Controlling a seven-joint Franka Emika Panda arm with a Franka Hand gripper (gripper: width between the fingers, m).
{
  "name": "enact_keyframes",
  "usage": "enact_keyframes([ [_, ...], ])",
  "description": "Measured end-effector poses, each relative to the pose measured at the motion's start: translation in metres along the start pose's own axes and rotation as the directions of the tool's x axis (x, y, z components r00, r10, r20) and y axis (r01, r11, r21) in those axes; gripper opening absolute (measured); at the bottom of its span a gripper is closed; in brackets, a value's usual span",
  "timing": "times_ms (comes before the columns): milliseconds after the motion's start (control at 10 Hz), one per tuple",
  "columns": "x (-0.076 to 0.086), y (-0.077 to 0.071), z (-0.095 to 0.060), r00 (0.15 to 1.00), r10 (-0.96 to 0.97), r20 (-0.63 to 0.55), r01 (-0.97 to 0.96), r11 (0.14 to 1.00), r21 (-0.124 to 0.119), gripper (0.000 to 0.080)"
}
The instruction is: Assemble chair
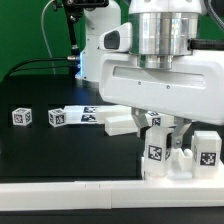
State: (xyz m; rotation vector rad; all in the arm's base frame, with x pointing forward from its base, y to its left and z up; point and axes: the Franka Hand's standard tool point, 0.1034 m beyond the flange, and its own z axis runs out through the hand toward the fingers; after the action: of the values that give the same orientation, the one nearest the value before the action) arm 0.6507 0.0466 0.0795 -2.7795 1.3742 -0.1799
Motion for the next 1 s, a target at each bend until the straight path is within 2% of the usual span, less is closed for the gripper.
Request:
enact_keyframes([
  [100, 0.0015, 0.0008, -0.0006, 0.994, 0.111, 0.009, -0.111, 0.994, -0.006, 0.0284],
  [200, 0.002, 0.0008, 0.0005, 0.982, 0.189, 0.011, -0.189, 0.982, -0.012, 0.0284],
  [300, 0.0017, 0.0008, 0.0014, 0.923, 0.384, 0.016, -0.384, 0.923, -0.013, 0.0284],
  [500, -0.0024, -0.0018, 0.0014, 0.66, 0.751, 0.029, -0.751, 0.661, -0.011, 0.0284],
  [600, -0.005, -0.004, 0.0012, 0.571, 0.82, 0.037, -0.82, 0.572, -0.007, 0.0284],
  [800, -0.0046, -0.0034, 0.0011, 0.571, 0.82, 0.036, -0.82, 0.572, -0.009, 0.0285],
  [900, -0.0046, -0.0025, 0.0008, 0.669, 0.742, 0.034, -0.742, 0.67, -0.01, 0.0285],
  [1000, -0.0035, -0.0021, 0.0003, 0.814, 0.579, 0.035, -0.58, 0.815, -0.003, 0.0351],
])
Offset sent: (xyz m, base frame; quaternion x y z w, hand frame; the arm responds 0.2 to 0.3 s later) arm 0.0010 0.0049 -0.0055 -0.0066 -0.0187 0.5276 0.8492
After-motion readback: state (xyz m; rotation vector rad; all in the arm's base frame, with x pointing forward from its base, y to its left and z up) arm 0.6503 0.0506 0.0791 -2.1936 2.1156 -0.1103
